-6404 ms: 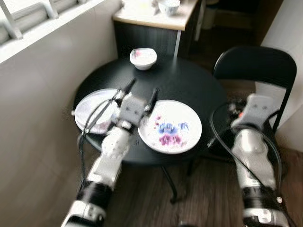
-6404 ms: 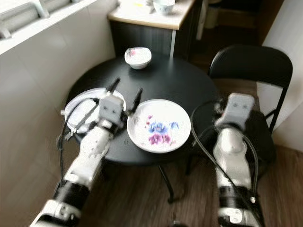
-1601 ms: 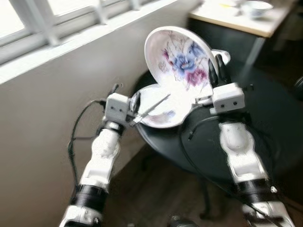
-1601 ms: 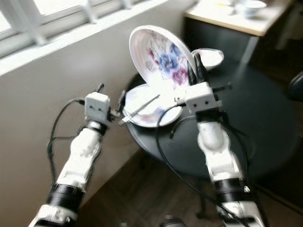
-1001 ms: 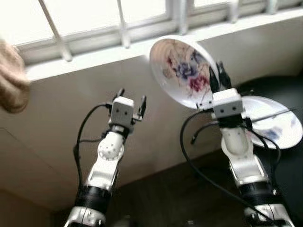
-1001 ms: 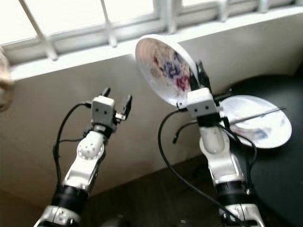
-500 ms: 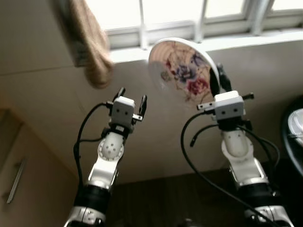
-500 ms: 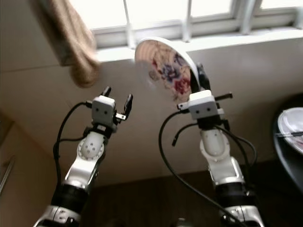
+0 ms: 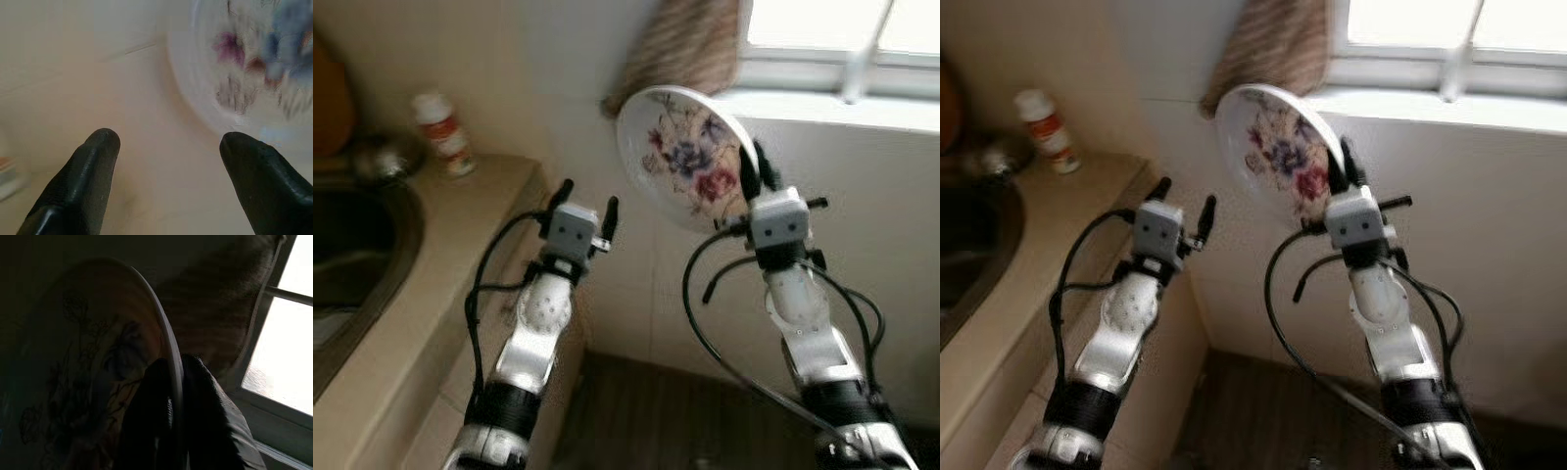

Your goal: Kitchen organization

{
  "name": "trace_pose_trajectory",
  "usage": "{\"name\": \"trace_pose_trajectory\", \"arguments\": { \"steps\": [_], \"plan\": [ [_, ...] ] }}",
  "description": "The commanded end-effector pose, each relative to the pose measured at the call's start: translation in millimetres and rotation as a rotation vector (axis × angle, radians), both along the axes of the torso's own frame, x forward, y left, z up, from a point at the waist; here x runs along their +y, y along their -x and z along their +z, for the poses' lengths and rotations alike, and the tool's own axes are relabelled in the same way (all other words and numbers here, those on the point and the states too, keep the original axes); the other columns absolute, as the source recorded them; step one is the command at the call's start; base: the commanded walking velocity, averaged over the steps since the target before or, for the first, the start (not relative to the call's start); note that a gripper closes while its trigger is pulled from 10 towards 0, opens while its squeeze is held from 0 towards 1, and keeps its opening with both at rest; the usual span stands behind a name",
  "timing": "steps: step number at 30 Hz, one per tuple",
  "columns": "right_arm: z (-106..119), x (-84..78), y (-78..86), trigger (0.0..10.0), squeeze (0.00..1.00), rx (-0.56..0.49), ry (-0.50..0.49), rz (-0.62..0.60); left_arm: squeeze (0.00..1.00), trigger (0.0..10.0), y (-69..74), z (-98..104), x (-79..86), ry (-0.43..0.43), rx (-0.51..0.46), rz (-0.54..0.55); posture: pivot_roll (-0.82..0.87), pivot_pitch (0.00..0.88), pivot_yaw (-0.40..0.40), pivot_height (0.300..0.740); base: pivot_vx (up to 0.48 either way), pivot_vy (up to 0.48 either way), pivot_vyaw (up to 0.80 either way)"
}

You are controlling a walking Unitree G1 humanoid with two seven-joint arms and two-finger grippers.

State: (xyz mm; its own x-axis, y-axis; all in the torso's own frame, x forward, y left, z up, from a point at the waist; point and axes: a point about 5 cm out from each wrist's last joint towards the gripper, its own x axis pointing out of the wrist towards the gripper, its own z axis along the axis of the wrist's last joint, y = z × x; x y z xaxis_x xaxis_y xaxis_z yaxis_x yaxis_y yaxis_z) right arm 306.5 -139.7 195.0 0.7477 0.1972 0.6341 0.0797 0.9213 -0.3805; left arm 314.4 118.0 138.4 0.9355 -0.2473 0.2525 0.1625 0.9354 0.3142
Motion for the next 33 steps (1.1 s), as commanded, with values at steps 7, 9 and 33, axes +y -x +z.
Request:
{"name": "trace_pose_trajectory", "arguments": {
  "steps": [7, 9, 33],
  "plan": [
    [12.0, -3.3, 2.4, 0.0, 0.0, -0.06, -0.009, -0.004, 0.0, 10.0, 0.2, 1.2, -5.4, 0.004, -0.007, -0.005, -0.1, 0.0, 0.003, 0.74, 0.0, -0.48, 0.8],
    [13.2, -3.4, 2.1, 0.0, 0.0, -0.063, -0.013, -0.005, 0.0, 10.0, 0.2, 1.3, -5.2, 0.005, -0.008, -0.004, -0.1, 0.0, 0.002, 0.74, 0.0, -0.396, 0.8],
    [14.8, -6.8, -0.8, 0.0, 0.0, -0.047, -0.057, -0.009, 0.0, 10.0, 0.8, 2.5, -5.4, 0.036, -0.014, -0.019, -0.1, 0.0, 0.003, 0.74, 0.0, 0.127, 0.8]
  ]
}}
